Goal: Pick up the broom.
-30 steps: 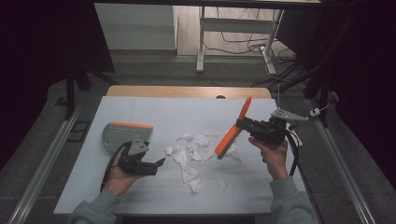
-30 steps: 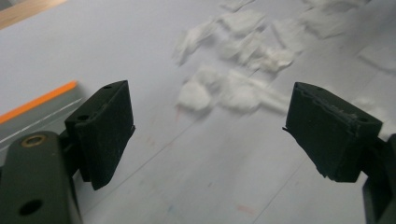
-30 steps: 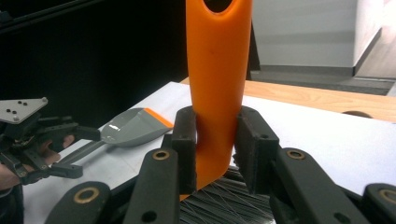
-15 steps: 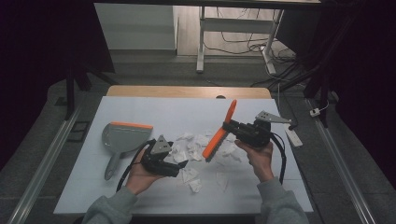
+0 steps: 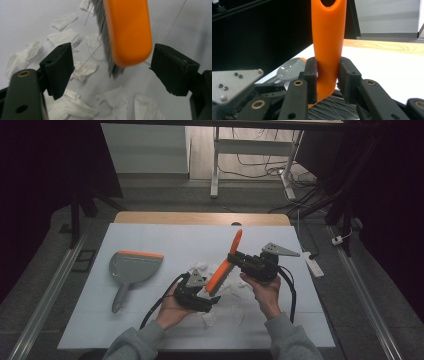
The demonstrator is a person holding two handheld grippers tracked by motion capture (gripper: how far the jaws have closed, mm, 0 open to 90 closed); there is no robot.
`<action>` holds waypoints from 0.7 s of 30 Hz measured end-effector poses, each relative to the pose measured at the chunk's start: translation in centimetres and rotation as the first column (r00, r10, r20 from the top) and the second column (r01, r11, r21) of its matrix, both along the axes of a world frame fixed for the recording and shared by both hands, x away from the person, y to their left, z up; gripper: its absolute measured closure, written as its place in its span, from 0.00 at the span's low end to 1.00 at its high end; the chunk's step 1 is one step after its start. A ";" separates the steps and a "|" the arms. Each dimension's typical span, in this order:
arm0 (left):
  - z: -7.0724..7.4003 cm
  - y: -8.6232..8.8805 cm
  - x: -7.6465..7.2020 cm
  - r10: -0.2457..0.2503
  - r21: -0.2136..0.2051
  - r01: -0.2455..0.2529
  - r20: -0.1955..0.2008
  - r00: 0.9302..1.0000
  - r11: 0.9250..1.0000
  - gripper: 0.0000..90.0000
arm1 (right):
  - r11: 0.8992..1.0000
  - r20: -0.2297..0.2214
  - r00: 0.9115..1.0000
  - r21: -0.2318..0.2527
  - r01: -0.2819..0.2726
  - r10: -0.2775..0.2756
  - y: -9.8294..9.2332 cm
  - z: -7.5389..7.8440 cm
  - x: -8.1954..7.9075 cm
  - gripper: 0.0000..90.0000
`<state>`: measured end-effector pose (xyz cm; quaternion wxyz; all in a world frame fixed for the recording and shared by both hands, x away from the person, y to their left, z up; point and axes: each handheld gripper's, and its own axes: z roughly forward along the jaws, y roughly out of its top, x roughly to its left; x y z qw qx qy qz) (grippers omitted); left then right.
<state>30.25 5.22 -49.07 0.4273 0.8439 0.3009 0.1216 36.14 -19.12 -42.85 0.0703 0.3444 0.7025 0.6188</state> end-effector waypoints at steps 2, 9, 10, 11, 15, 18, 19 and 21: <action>-0.1 -0.1 -0.1 0.018 -0.005 -0.017 0.034 0.999 1.000 0.26 | 1.000 -0.003 1.000 0.011 0.010 -0.010 0.1 -0.2 -0.1 0.77; -0.1 0.4 0.1 0.044 -0.052 -0.041 0.066 0.997 0.998 0.49 | 0.998 -0.045 0.999 0.052 0.017 -0.015 0.4 -0.6 -0.1 0.77; -0.1 0.4 0.1 0.044 -0.052 -0.041 0.066 0.997 0.998 0.55 | 0.998 -0.049 0.999 0.064 0.019 -0.016 0.4 -0.6 -0.2 0.77; -0.1 0.4 0.2 0.049 -0.053 -0.045 0.066 0.997 0.998 0.60 | 0.997 -0.056 0.998 0.073 0.016 -0.012 0.5 -0.6 -0.2 0.77; 0.0 0.6 0.1 0.070 -0.038 -0.066 0.090 0.993 0.997 0.84 | 0.998 -0.079 0.997 0.069 0.009 -0.003 1.0 -0.9 -0.4 0.77; 0.0 1.1 0.3 0.080 -0.023 -0.078 0.094 0.992 0.997 0.87 | 0.998 -0.080 0.997 0.064 0.007 -0.002 1.0 -0.9 -0.4 0.77; 0.1 1.2 0.3 0.081 -0.020 -0.080 0.098 0.992 0.997 0.88 | 0.998 -0.082 0.997 0.066 0.003 0.002 1.1 -0.9 -0.5 0.77; 0.2 1.4 0.3 0.076 -0.007 -0.076 0.104 0.992 0.997 0.89 | 0.998 -0.071 0.997 0.055 -0.003 0.007 1.2 -0.8 -0.5 0.77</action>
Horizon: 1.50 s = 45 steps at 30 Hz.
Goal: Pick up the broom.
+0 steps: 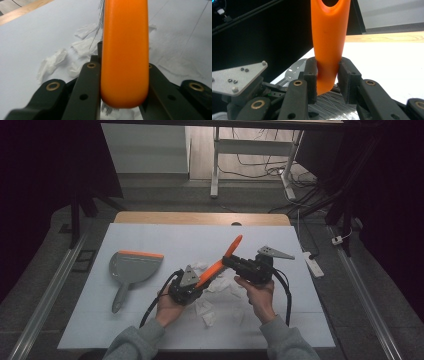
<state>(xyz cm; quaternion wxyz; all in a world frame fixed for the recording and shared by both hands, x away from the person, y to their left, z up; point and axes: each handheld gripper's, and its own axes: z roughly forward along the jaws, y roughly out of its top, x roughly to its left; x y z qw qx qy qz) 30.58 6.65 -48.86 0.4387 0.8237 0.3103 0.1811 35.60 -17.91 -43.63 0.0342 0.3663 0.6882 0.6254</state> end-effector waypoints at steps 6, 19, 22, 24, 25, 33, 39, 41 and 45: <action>0.2 1.0 0.3 -0.014 0.043 0.014 -0.010 1.000 0.999 0.89 | 0.997 0.014 1.000 -0.075 -0.026 0.027 0.5 0.2 0.1 0.65; 1.5 4.4 0.8 -0.007 0.094 0.013 -0.068 0.998 0.996 0.89 | 0.936 0.129 0.982 -0.343 -0.085 0.137 -0.6 2.5 -0.9 0.41; 1.8 5.0 1.0 -0.032 0.091 0.042 -0.113 0.993 0.995 0.89 | 0.915 0.134 0.977 -0.391 -0.099 0.163 -0.6 2.9 -1.1 0.39; 1.8 5.1 1.0 -0.038 0.099 0.050 -0.123 0.992 0.994 0.89 | 0.902 0.146 0.972 -0.417 -0.110 0.185 -0.5 3.1 -1.3 0.39; 1.9 5.1 1.0 -0.040 0.105 0.053 -0.123 0.992 0.993 0.89 | 0.898 0.145 0.971 -0.425 -0.114 0.192 -0.5 3.2 -1.3 0.39; 2.3 4.3 0.8 -0.070 0.158 0.089 -0.119 0.990 0.983 0.89 | 0.867 0.157 0.958 -0.477 -0.140 0.241 0.1 3.5 -1.8 0.39; 3.4 3.2 1.0 -0.118 0.238 0.146 -0.130 0.984 0.960 0.89 | 0.833 0.166 0.937 -0.524 -0.181 0.308 1.2 4.0 -2.5 0.41; 3.5 2.8 1.1 -0.129 0.258 0.160 -0.133 0.983 0.953 0.89 | 0.814 0.174 0.929 -0.551 -0.183 0.326 1.6 4.2 -2.9 0.41; 3.4 1.6 0.9 -0.156 0.315 0.189 -0.127 0.980 0.930 0.89 | 0.777 0.177 0.916 -0.600 -0.190 0.361 2.3 4.3 -3.3 0.41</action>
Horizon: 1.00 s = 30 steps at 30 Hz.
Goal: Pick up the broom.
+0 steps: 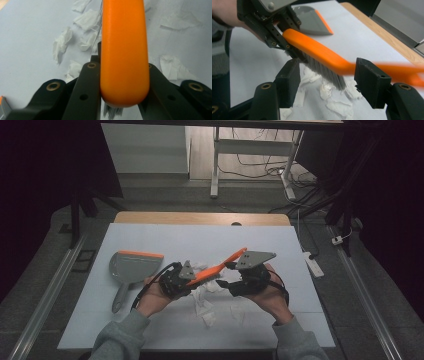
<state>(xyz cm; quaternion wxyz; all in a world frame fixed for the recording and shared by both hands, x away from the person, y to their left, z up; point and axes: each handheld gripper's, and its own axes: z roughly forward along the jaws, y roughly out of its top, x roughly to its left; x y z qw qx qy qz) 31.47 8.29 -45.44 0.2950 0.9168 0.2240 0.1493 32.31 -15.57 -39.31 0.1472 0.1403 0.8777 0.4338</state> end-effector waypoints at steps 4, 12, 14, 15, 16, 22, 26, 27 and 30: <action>-0.3 -1.1 -0.1 -0.041 0.041 0.042 -0.005 0.999 0.998 0.89 | 0.998 -0.001 1.000 -0.056 -0.019 0.019 0.6 -0.3 -0.1 0.40; -0.7 -2.6 -0.6 -0.103 0.094 0.103 0.004 0.995 0.990 0.89 | 0.981 -0.039 0.999 -0.189 -0.042 0.035 1.6 -2.1 0.4 0.38; -0.8 -2.9 -0.6 -0.114 0.102 0.113 0.001 0.993 0.988 0.89 | 0.976 -0.047 0.998 -0.212 -0.047 0.038 1.9 -2.4 0.4 0.39; -0.9 -3.0 -0.6 -0.122 0.106 0.121 -0.002 0.993 0.987 0.89 | 0.973 -0.047 0.998 -0.225 -0.053 0.044 2.1 -2.6 0.5 0.40; -0.9 -3.0 -0.7 -0.125 0.112 0.125 -0.001 0.992 0.986 0.89 | 0.971 -0.052 0.998 -0.234 -0.052 0.041 2.2 -2.8 0.5 0.42; -0.9 -3.2 -0.8 -0.151 0.115 0.150 -0.002 0.989 0.982 0.89 | 0.950 -0.070 0.997 -0.308 -0.059 0.039 2.3 -3.8 0.9 0.52; -1.1 -3.2 -0.7 -0.168 0.114 0.168 -0.013 0.986 0.979 0.89 | 0.936 -0.075 0.996 -0.344 -0.078 0.055 2.3 -4.2 1.0 0.58; -1.1 -3.3 -0.8 -0.177 0.114 0.177 -0.005 0.984 0.978 0.89 | 0.930 -0.069 0.996 -0.357 -0.083 0.062 2.4 -4.3 0.9 0.59; -1.0 -3.4 -1.1 -0.188 0.118 0.186 0.000 0.982 0.975 0.89 | 0.911 -0.050 0.995 -0.400 -0.100 0.087 2.6 -4.7 0.6 0.63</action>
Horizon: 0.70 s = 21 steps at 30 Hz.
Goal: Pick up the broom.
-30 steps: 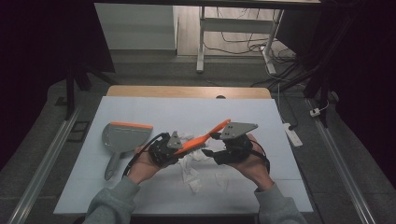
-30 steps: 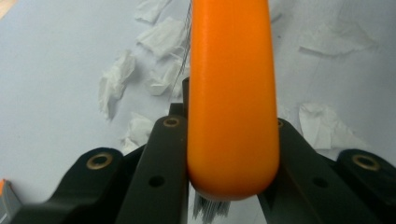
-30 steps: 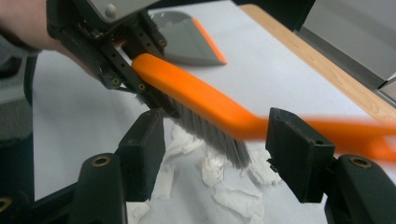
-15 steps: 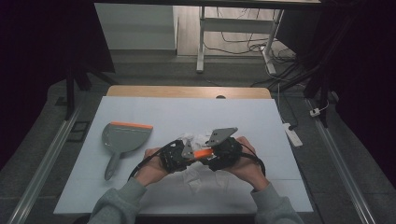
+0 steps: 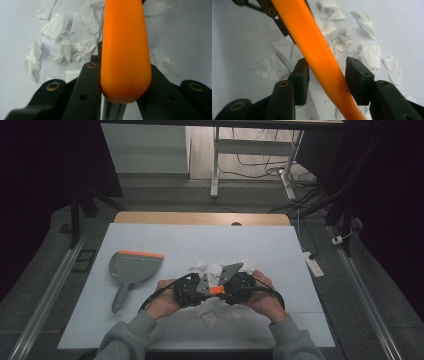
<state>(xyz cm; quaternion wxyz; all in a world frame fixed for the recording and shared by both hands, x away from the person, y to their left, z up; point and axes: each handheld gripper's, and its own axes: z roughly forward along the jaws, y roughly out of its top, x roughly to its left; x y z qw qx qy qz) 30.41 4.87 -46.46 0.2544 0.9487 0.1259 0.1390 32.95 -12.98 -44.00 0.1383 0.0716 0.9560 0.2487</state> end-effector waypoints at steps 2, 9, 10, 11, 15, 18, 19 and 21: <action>0.0 0.2 0.1 -0.006 -0.009 0.006 -0.009 1.000 1.000 0.89 | 1.000 0.011 1.000 -0.014 -0.025 0.026 0.0 0.0 -0.2 0.65; 0.4 1.6 0.2 0.040 -0.097 -0.033 0.077 0.996 0.995 0.74 | 0.997 0.026 0.996 0.008 -0.080 0.080 -0.4 -0.1 -0.6 0.77; 0.5 1.8 0.2 0.047 -0.111 -0.038 0.083 0.995 0.993 0.69 | 0.997 0.023 0.997 0.025 -0.079 0.078 -0.5 -0.1 -0.6 0.77; 0.5 1.9 0.1 0.058 -0.129 -0.047 0.083 0.995 0.991 0.66 | 0.996 0.021 0.997 0.036 -0.081 0.081 -0.6 0.0 -0.5 0.77; 0.7 2.6 -0.8 0.149 -0.167 -0.121 0.166 0.975 0.978 0.40 | 0.996 0.025 0.998 0.062 -0.067 0.066 -0.7 0.3 -0.5 0.78; 1.1 4.6 -1.6 0.208 -0.235 -0.163 0.180 0.962 0.958 0.32 | 0.995 0.028 0.999 0.088 -0.039 0.037 -1.3 0.5 -0.3 0.78; 1.3 5.4 -1.7 0.231 -0.260 -0.182 0.173 0.957 0.948 0.32 | 0.995 0.023 0.999 0.100 -0.026 0.024 -1.5 0.5 -0.3 0.78; 1.4 6.7 -2.0 0.278 -0.302 -0.223 0.154 0.948 0.927 0.31 | 0.992 0.021 1.000 0.124 -0.007 0.005 -2.0 0.6 0.0 0.78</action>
